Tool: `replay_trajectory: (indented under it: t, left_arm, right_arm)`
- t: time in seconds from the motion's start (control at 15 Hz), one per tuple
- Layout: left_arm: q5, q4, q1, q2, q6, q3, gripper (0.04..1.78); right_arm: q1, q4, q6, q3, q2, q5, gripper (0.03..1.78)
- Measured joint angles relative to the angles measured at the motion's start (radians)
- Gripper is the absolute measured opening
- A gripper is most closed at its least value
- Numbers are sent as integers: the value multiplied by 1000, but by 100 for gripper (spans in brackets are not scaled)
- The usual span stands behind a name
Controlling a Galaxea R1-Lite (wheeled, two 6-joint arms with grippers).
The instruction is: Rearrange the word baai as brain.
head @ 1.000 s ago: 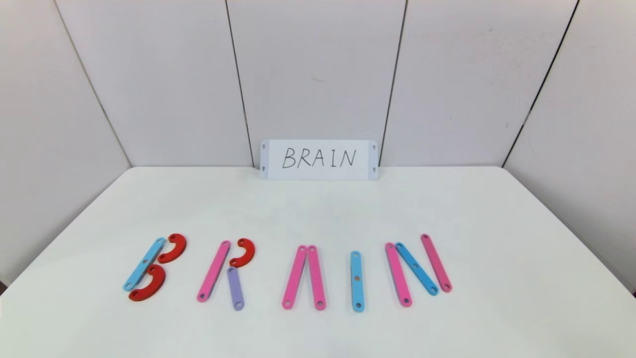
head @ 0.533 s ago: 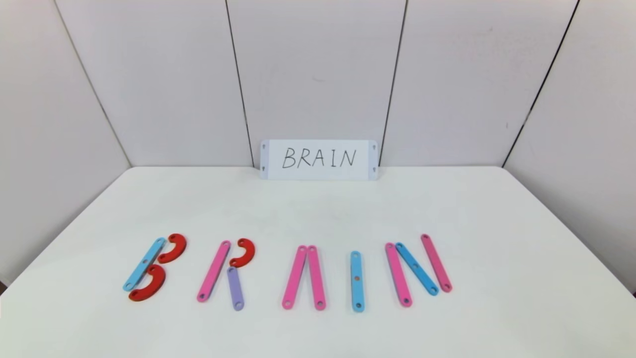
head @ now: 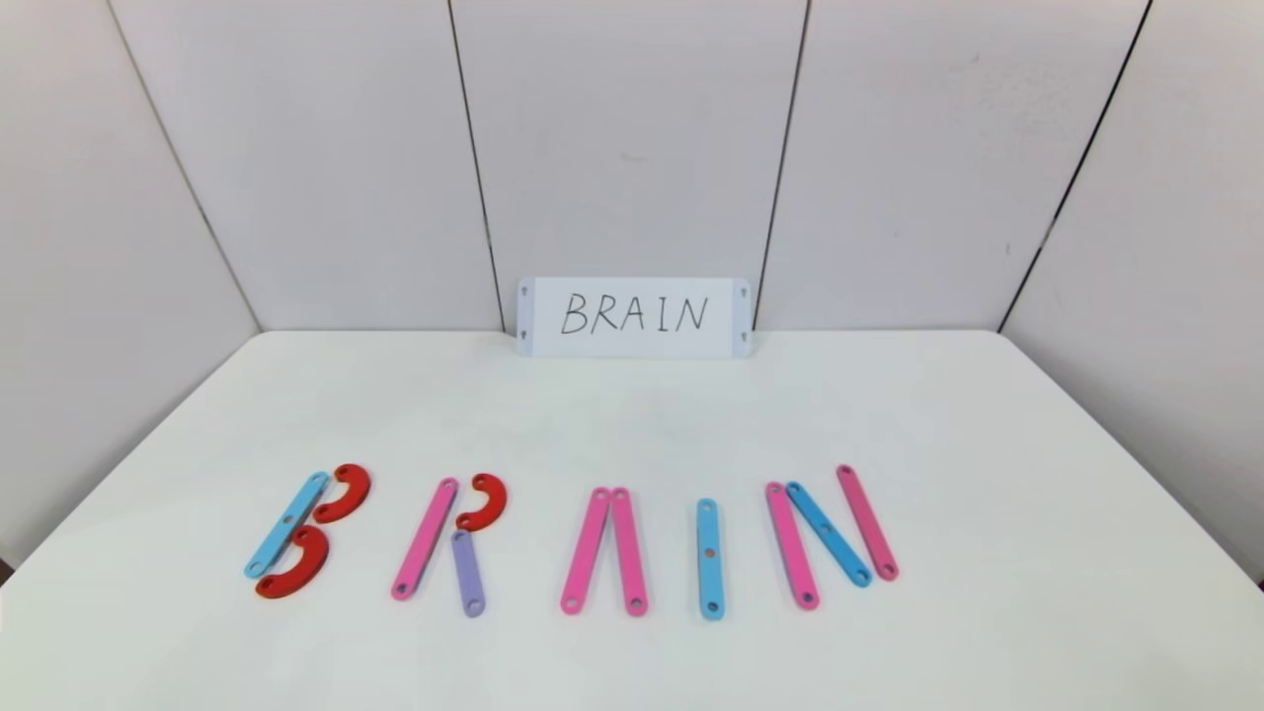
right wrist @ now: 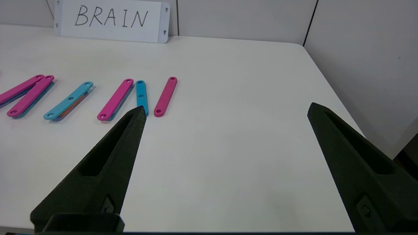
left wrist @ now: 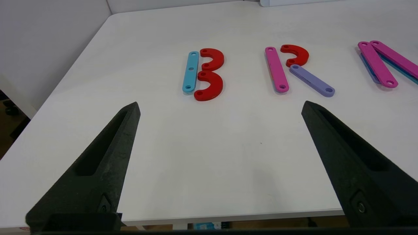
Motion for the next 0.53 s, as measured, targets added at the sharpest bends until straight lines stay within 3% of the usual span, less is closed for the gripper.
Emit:
replay_trajectory:
  t: [0.27, 0.4, 0.53]
  left_arm:
    - [0, 1, 0, 0, -14, 2, 173]
    - [0, 2, 0, 0, -27, 2, 173]
    - [1, 2, 0, 0, -24, 2, 173]
  right_arm:
    - [0, 4, 13, 1, 0, -3, 173]
    - [0, 2, -7, 1, 0, -27, 173]
    - [0, 61, -25, 0, 0, -44, 173]
